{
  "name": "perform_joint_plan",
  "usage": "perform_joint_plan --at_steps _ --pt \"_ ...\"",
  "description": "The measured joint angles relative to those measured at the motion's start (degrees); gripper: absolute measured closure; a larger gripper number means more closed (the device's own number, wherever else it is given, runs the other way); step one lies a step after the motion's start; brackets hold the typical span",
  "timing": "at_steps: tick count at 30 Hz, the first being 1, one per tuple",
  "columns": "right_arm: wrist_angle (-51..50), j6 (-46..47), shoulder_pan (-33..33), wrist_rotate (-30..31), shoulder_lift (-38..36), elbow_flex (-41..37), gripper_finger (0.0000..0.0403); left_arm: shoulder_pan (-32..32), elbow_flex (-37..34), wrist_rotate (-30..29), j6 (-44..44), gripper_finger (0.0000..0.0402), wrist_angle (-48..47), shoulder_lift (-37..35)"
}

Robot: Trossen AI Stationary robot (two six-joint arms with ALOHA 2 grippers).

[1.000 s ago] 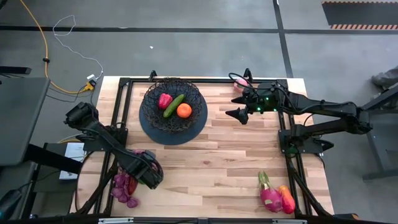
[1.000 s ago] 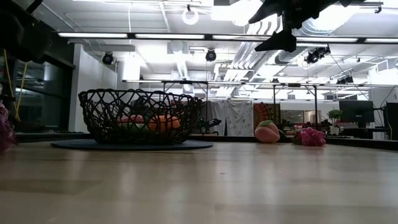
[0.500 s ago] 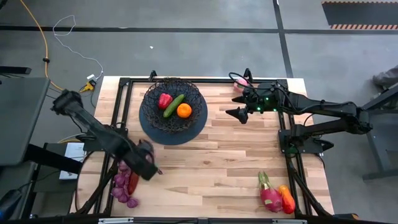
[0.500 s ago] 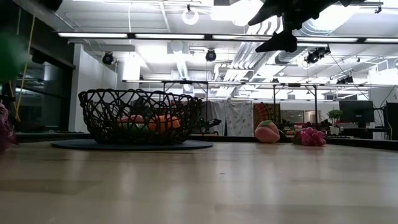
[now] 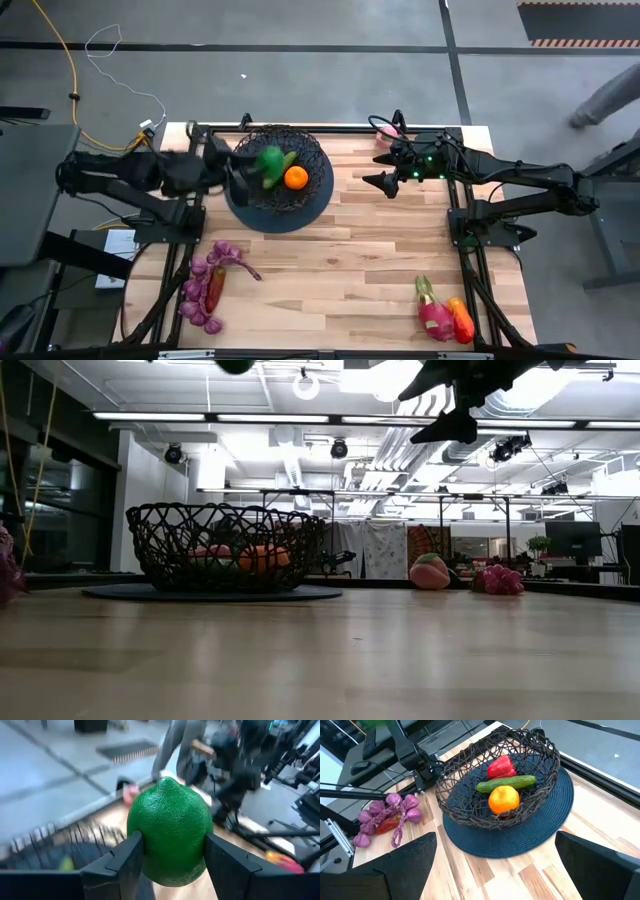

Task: Build produce basket
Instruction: Put the green lime into the black wire basket

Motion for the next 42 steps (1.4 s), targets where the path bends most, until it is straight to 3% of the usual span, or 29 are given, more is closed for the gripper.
perform_joint_plan --at_steps 4,8,18,26,29,34,42 --pt "0.18 0.6 0.02 0.0 0.0 0.0 0.0005 6.37 -0.73 4.32 9.75 0.0216 5.94 -1.27" --pt "0.75 1.17 0.0 0.0 0.0 0.0 0.0005 9.81 -5.39 7.45 13.59 0.0216 12.74 -3.37" --pt "4.06 0.99 0.02 0.0 0.0 0.0 0.0005 11.11 -25.24 17.48 7.35 0.0216 34.77 -8.08" --pt "4.13 0.99 0.0 0.0 0.0 0.0 0.0005 11.12 -27.61 16.55 5.13 0.0216 35.64 -8.12" --pt "4.13 0.99 0.01 0.98 0.0 0.0 0.0005 12.04 -26.14 15.28 5.21 0.0216 29.86 -8.12" --pt "4.12 0.99 0.0 2.24 0.0 0.0 0.0005 17.3 -20.63 11.87 0.65 0.0216 9.03 -5.51" --pt "4.02 0.99 0.0 2.34 0.0 0.0 0.0005 27.58 -19.06 14.62 -9.88 0.0216 -8.22 2.95"
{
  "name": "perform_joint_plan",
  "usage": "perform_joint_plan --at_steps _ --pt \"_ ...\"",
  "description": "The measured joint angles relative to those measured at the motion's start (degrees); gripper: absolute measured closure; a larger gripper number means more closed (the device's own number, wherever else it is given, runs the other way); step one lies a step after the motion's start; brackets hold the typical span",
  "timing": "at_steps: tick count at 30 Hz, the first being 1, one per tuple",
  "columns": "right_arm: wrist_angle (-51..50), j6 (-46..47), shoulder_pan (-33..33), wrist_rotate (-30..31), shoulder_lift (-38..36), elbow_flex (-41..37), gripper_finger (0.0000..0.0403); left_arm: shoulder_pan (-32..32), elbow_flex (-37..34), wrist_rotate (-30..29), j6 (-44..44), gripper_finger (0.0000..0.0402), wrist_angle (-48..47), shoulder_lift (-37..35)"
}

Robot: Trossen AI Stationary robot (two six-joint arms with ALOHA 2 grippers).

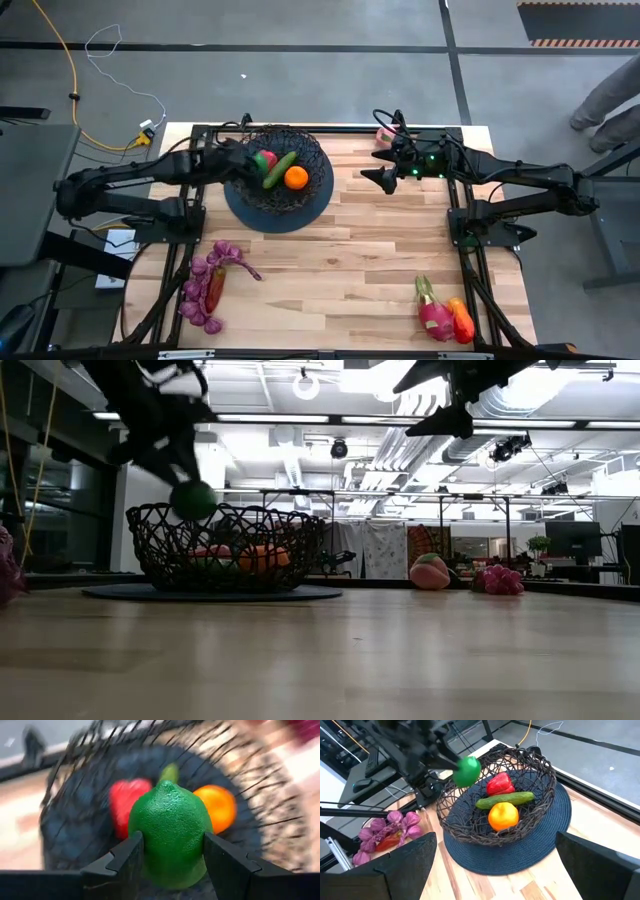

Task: Build produce basket
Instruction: Put the green lime into the black wire basket, then put the red dragon fruit into the black wire basket

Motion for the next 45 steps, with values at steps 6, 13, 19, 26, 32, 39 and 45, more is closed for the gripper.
perform_joint_plan --at_steps 6,13,19,26,32,39,45 --pt "-0.04 0.0 0.01 0.0 0.0 0.0 0.0005 2.8 0.0 2.16 -1.51 0.0216 -1.82 6.59" --pt "-0.09 0.0 0.0 0.02 0.0 0.0 0.0005 2.8 0.0 2.77 -0.69 0.02 -1.79 10.16" --pt "-0.31 0.0 0.0 0.02 0.0 0.0 0.0005 2.85 0.0 3.18 -0.4 0.0152 -1.77 10.33" --pt "-0.33 0.01 0.01 0.02 0.0 0.0 0.0005 2.93 3.53 5.16 0.97 0.0104 -1.74 9.99" --pt "-0.3 0.0 0.01 0.02 0.0 0.0 0.0005 0.14 8.61 10.26 10.3 0.0099 11.2 4.77" --pt "2.3 0.0 0.01 0.02 0.0 0.02 0.0005 -8.43 4.19 12.67 17.67 0.0099 39.21 -4.35" --pt "2.65 -0.9 0.02 0.0 0.0 0.02 0.0005 -13.14 -5.95 11.39 15.75 0.0099 55.0 -9.07"
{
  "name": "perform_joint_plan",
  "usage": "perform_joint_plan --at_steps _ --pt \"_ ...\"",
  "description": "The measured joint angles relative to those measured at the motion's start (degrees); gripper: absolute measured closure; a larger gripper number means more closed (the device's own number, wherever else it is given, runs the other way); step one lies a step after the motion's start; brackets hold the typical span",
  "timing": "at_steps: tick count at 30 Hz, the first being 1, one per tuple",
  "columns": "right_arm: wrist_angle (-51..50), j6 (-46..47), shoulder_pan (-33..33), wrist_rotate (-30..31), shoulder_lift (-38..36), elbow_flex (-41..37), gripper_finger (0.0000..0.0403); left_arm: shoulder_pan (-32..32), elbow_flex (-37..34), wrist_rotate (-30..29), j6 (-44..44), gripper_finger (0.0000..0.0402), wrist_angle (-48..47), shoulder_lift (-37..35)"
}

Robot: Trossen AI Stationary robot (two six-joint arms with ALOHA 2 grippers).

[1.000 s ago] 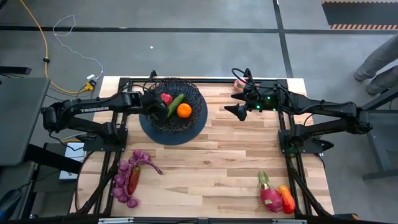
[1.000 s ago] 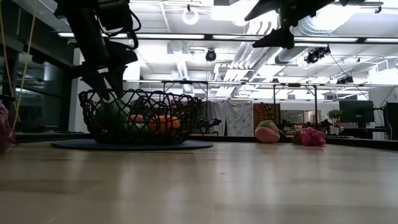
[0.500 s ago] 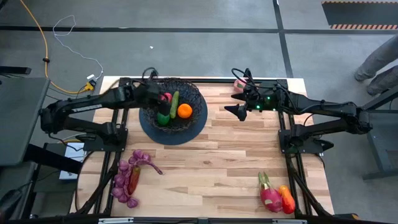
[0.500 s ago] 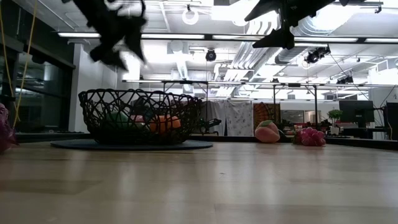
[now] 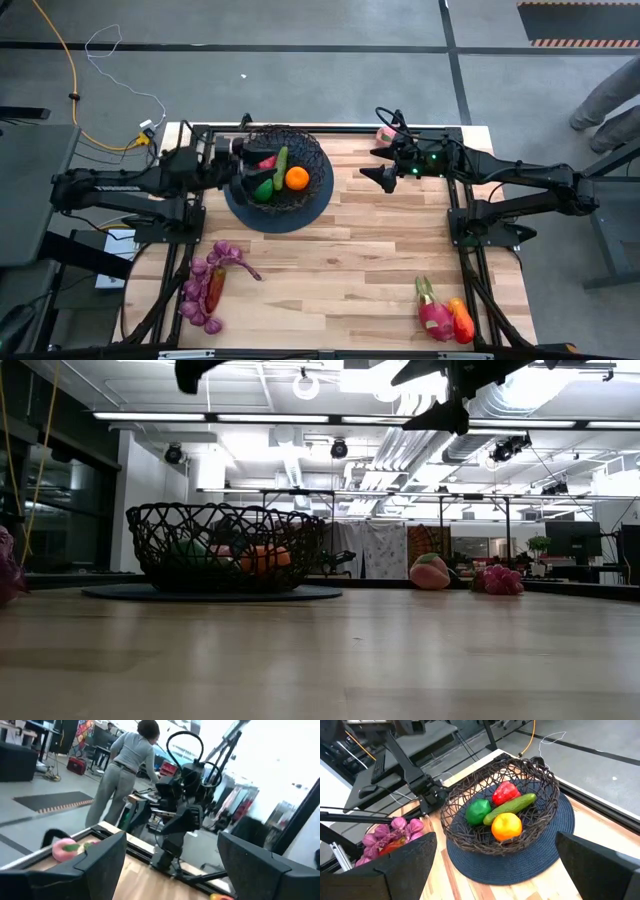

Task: Build produce basket
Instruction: Put the red dragon fruit into the black wire basket

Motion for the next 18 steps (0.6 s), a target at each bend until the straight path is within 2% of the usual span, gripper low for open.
perform_joint_plan --at_steps 3,7,14,18 --pt "0.03 0.02 -0.02 0.0 0.0 0.0 0.0005 -1.21 -3.37 -0.87 -2.01 0.0099 2.89 -0.86" --pt "0.09 0.02 0.0 0.0 0.0 0.0 0.0005 -1.95 -3.75 -0.72 -1.79 0.0099 2.64 -1.01" --pt "1.91 0.02 -0.02 -0.26 0.0 0.0 0.0005 -1.93 -3.75 -0.46 5.03 0.0099 2.37 -0.86" --pt "3.47 0.09 -0.02 -2.85 0.0 0.02 0.0005 -1.91 -3.75 -0.76 7.36 0.0099 2.39 -0.86"
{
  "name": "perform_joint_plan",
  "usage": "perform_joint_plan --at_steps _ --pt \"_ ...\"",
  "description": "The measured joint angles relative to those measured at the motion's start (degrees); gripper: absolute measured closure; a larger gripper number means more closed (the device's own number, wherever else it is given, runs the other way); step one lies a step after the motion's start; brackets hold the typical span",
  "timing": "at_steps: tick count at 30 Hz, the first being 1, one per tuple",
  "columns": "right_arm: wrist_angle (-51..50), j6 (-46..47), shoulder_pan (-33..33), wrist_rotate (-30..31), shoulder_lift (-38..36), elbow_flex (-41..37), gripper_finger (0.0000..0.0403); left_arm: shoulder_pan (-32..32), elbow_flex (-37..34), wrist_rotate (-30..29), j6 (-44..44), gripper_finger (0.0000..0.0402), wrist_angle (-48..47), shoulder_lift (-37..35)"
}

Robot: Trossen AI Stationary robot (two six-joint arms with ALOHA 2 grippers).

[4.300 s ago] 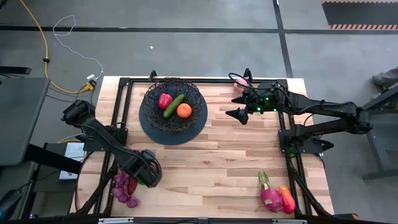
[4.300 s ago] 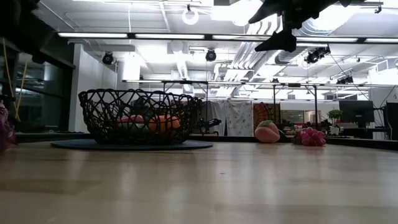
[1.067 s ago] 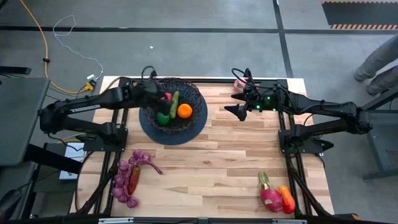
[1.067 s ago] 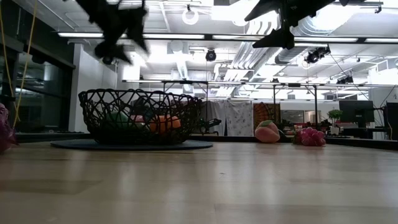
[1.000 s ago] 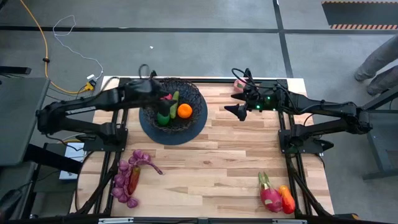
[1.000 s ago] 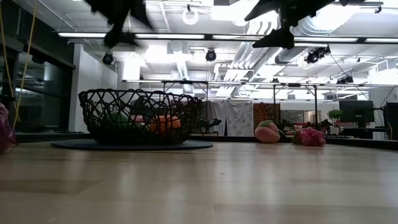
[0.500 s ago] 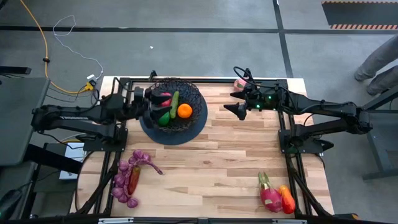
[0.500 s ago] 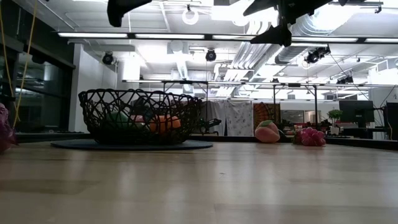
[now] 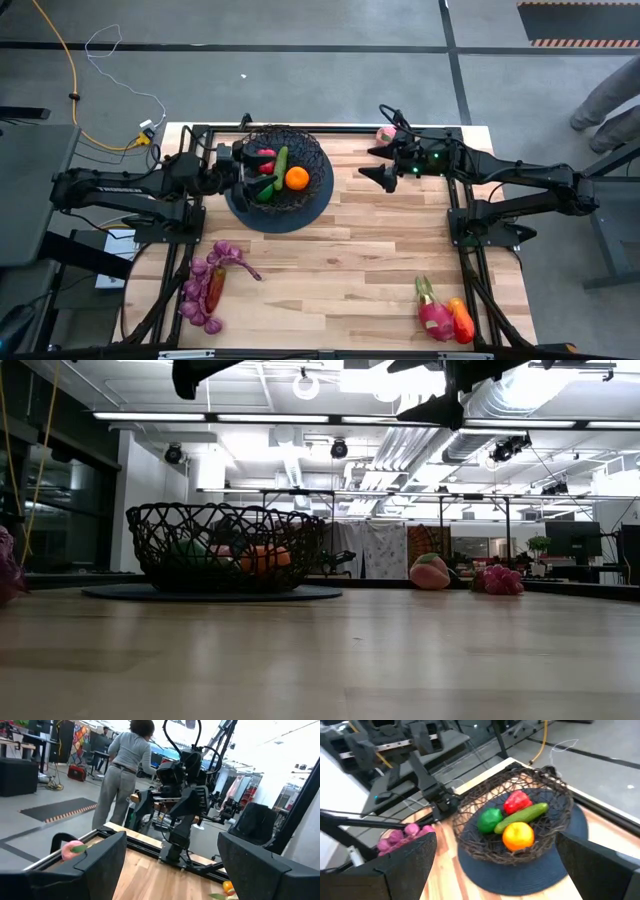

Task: Build produce basket
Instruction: Put the red dragon fruit into the black wire basket

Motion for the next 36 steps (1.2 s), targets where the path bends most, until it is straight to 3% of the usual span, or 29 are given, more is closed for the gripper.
perform_joint_plan --at_steps 12,18,23,26,32,36 --pt "-0.66 6.19 0.0 -3.36 0.0 0.0 0.0005 0.01 0.02 -3.03 2.65 0.0099 0.03 0.0" --pt "-15.74 21.51 2.21 -18.18 -0.02 0.7 0.0005 0.02 0.04 -3.07 2.43 0.0099 0.07 0.0" --pt "-38.49 33.36 14.64 -20.62 0.22 0.7 0.0005 0.02 0.04 -3.07 2.43 0.0099 0.04 0.0" --pt "-48.25 47.18 25.17 -20.16 0.5 0.7 0.0005 0.02 0.04 -3.07 2.42 0.0099 0.06 0.0" --pt "-49.5 80.74 45.39 -16.37 1.69 0.7 0.0005 0.02 0.04 -3.08 2.3 0.0099 0.05 0.0" --pt "-48.7 94.75 53.73 -15.02 5.4 0.7 0.0005 0.04 0.04 -3.13 2.41 0.0099 0.03 0.0"
